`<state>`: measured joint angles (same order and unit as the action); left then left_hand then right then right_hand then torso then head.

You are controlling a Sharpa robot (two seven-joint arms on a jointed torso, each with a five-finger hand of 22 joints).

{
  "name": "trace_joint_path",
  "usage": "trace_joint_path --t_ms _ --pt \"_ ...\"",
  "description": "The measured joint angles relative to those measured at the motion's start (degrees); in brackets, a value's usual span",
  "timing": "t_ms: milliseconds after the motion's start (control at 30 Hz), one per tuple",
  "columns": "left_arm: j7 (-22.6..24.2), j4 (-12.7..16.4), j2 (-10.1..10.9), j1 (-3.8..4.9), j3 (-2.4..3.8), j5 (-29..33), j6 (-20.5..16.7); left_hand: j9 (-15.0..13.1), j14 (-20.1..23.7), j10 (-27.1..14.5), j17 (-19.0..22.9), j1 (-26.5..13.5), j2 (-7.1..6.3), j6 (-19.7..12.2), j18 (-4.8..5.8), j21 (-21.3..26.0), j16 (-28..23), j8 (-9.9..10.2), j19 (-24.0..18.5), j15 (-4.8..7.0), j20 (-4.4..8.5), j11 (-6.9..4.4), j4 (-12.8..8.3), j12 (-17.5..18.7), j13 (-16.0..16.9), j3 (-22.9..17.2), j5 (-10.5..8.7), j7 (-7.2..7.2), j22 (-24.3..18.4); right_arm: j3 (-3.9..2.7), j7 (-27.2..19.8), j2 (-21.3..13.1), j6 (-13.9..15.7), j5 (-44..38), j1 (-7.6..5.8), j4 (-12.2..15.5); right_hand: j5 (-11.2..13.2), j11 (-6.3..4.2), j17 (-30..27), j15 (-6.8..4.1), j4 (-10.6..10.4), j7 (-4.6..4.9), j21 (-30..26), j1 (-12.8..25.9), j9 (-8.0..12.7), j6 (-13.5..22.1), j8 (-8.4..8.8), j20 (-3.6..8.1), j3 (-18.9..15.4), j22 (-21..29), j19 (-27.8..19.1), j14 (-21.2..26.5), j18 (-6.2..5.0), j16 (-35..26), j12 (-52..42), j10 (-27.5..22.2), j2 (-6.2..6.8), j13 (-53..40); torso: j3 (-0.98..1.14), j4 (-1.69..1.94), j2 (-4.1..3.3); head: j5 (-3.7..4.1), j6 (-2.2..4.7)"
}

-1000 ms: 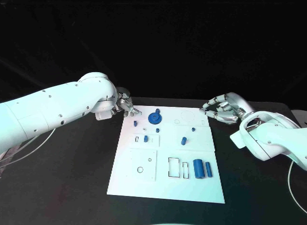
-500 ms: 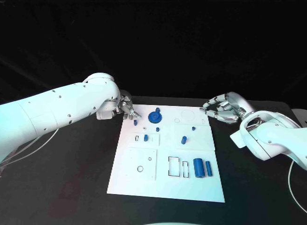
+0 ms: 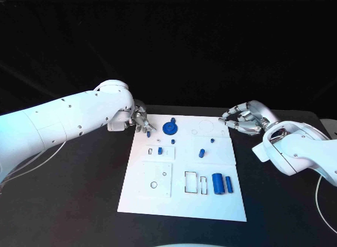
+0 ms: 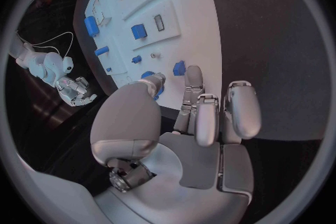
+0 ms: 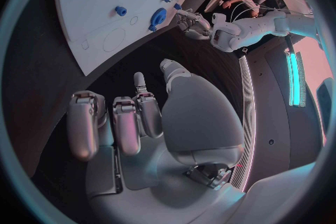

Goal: Assemble the parts on the task board

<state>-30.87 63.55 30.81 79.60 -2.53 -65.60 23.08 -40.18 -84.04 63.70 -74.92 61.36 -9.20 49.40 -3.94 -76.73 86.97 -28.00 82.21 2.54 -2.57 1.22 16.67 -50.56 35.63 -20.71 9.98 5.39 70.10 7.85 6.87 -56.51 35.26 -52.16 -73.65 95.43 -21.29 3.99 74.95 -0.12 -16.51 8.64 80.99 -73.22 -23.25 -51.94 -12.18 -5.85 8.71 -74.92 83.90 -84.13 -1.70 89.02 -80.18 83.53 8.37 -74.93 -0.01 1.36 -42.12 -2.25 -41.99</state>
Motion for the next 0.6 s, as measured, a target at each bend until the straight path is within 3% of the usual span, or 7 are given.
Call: trace_joint_path --t_ms 600 --pt "-0.18 -0.71 -0.55 -0.04 -0.24 0.14 1.16 0.22 0.0 0.41 0.0 1.55 1.55 0.69 0.0 -0.27 0.0 -0.59 0.2 0.0 0.21 -0.41 0.0 -0.36 -0.06 0.0 0.21 -0.29 0.58 -0.01 -0.03 0.07 0.0 -0.01 0.0 -0.02 0.0 0.0 -0.01 0.0 0.0 0.0 0.0 0.0 0.0 0.0 0.0 0.0 0.0 0.01 0.0 0.0 0.0 0.0 0.0 0.0 0.0 -0.01 -0.02 0.02 0.01 0.05 -0.17"
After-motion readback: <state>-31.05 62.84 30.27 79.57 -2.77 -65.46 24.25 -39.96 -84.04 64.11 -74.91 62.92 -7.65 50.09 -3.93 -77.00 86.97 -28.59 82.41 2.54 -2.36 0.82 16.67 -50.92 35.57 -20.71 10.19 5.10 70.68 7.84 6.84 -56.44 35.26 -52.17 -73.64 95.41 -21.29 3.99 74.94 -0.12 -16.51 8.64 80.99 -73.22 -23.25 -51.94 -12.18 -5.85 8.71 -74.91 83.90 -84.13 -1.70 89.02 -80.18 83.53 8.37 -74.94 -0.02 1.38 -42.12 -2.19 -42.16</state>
